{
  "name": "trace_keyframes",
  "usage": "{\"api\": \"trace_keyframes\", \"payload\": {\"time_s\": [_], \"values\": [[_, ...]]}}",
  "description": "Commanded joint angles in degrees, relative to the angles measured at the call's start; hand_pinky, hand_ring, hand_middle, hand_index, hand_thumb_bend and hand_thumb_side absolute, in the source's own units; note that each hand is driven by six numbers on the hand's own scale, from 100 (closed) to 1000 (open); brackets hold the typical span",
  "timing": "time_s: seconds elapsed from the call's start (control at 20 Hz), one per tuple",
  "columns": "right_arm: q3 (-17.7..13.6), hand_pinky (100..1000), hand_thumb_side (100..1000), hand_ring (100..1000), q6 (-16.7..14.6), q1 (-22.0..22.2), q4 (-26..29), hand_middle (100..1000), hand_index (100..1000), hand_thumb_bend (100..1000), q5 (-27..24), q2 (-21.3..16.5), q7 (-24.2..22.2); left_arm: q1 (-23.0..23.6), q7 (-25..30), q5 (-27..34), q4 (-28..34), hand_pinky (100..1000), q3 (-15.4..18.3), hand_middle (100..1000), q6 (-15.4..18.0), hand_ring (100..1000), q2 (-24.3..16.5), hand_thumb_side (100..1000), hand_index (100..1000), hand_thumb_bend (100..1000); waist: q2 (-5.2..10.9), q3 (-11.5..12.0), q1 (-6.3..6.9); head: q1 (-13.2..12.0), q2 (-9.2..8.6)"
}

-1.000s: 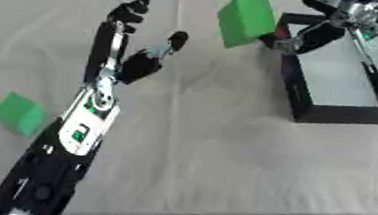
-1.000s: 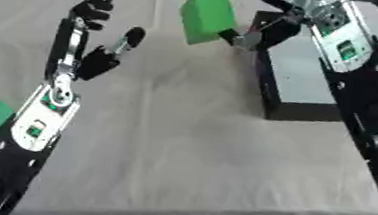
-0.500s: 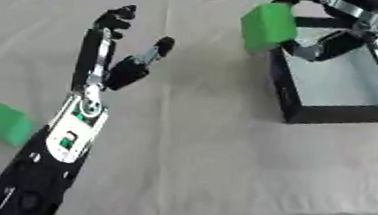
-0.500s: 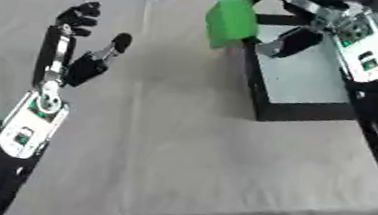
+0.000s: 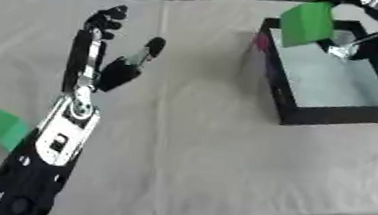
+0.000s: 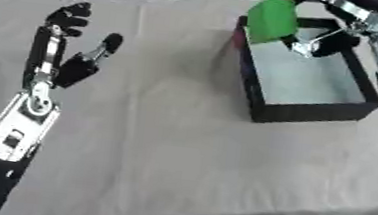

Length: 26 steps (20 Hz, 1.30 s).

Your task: Pick up the objects with one hand, pass them to the other hand, and then place them into the box on the other side of the table.

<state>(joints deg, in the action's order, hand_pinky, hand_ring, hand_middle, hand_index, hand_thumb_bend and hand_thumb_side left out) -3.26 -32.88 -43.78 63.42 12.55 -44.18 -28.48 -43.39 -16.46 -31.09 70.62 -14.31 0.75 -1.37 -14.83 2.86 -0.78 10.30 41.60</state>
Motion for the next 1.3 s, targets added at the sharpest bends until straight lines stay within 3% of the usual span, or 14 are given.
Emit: {"api": "trace_keyframes", "payload": {"time_s": [0.05, 0.4, 0.65, 0.95, 1.1, 1.3], "values": [[-2.1, 972, 109, 763, 0.7, -0.3, -1.9, 488, 547, 100, -0.6, -4.1, 0.4, -1.1, 0.2, 0.3, 1.8, 747, -0.1, 750, 0.0, 763, -0.8, 771, 864, 703, 1.73, 0.1, -0.23, 0.4, -0.88], [-4.3, 973, 128, 763, 0.3, 0.8, -7.5, 490, 549, 100, 0.6, -6.2, 1.2, -1.3, 0.2, 0.2, 2.1, 747, -0.2, 750, 0.0, 764, -1.0, 768, 864, 702, 1.54, 0.6, -0.46, 0.9, -1.32], [-4.4, 971, 159, 777, -1.6, 1.7, -9.5, 524, 586, 100, 2.8, -6.9, 2.3, -1.3, 0.2, 0.1, 2.2, 746, -0.1, 751, 0.0, 765, -1.1, 769, 863, 700, 1.54, 0.8, -0.52, 1.1, -1.55], [-4.1, 987, 162, 849, -4.5, 1.8, -10.6, 671, 717, 100, 3.7, -6.8, 1.2, -1.2, 0.2, 0.0, 2.0, 746, -0.1, 751, -0.1, 767, -1.0, 768, 862, 699, 1.55, 0.9, -0.48, 1.1, -1.62], [-3.9, 1000, 160, 926, -6.1, 1.8, -11.1, 813, 859, 100, 3.8, -6.8, 0.1, -1.3, 0.1, 0.0, 2.0, 745, -0.1, 752, -0.1, 767, -1.0, 765, 862, 698, 1.54, 1.0, -0.51, 1.1, -1.51], [-3.8, 1000, 173, 1000, -8.6, 2.0, -11.9, 939, 988, 100, 4.2, -6.9, -1.7, -1.2, 0.1, 0.0, 2.0, 745, -0.1, 752, -0.2, 768, -1.0, 760, 862, 694, 1.53, 1.2, -0.52, 1.0, -0.88]]}}
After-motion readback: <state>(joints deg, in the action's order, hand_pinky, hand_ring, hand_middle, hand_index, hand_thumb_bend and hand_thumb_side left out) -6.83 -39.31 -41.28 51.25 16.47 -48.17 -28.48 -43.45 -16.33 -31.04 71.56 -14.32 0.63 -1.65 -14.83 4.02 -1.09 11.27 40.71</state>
